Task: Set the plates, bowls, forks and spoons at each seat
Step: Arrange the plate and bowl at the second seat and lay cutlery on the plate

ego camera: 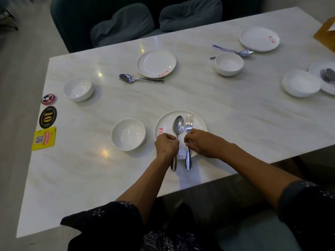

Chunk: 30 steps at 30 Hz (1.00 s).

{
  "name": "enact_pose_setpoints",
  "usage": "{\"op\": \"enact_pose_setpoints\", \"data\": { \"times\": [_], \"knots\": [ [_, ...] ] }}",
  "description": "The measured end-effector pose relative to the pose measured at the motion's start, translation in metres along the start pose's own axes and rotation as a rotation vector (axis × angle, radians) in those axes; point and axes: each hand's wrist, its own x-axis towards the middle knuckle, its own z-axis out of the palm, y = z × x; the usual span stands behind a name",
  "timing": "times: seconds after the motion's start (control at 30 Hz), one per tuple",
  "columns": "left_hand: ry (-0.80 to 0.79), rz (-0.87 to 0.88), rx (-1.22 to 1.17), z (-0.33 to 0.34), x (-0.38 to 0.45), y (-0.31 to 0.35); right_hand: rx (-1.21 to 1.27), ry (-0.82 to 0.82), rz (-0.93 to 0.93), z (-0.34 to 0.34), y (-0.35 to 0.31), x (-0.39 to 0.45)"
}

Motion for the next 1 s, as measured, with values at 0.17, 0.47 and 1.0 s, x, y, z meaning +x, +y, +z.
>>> {"op": "enact_pose_setpoints", "data": {
  "times": [0.17, 0.47, 1.0],
  "knots": [
    [0.013, 0.046, 0.066, 0.001, -0.002, 0.007, 0.32, 0.247, 0.336, 0.016, -0.014, 0.004],
    [-0.052, 0.017, 0.096, 0.008, -0.008, 0.007, 0.508, 0.275, 0.556, 0.022, -0.016, 0.005],
    [-0.068, 0.078, 0.13, 0.005, -0.016, -0.006, 0.395, 0.32, 0.521, 0.016, -0.027, -0.002]
  ]
}}
